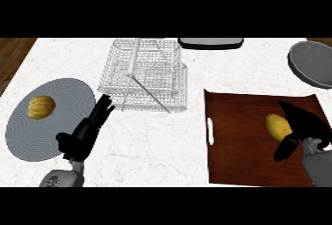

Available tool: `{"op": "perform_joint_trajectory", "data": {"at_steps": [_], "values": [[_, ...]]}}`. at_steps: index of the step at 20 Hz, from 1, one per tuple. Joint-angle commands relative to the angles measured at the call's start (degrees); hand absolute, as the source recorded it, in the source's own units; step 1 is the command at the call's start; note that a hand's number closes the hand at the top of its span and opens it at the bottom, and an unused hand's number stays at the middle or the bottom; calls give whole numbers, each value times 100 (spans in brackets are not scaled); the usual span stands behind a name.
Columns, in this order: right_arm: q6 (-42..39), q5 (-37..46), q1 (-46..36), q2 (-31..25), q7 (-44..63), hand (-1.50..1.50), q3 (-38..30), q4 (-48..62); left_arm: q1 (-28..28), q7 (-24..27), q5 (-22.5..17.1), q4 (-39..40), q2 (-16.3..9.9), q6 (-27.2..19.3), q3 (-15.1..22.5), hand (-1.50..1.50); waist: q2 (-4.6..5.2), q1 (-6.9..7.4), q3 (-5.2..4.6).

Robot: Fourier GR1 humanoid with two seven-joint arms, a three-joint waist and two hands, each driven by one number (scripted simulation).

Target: Pick the lemon from the tray and place it in the tiered basket

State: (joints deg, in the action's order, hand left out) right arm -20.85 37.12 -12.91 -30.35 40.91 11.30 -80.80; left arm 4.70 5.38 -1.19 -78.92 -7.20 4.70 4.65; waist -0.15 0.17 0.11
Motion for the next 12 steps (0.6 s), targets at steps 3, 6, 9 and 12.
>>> {"op": "perform_joint_trajectory", "data": {"at_steps": [3,6,9,12], "values": [[11,458,69,310,-520,-150,-309,318,112,143,-22,262,22,229,-225,0,15,-14,-11],[472,557,-333,484,-1083,150,-400,1228,99,-305,0,-158,140,129,-70,0,19,12,-9],[1003,573,24,462,-1628,150,-358,725,-27,-173,42,-116,123,147,-47,0,15,-7,-9],[1000,689,-425,397,-1995,150,-607,1312,502,127,193,592,129,91,-239,0,25,-12,-10]]}}
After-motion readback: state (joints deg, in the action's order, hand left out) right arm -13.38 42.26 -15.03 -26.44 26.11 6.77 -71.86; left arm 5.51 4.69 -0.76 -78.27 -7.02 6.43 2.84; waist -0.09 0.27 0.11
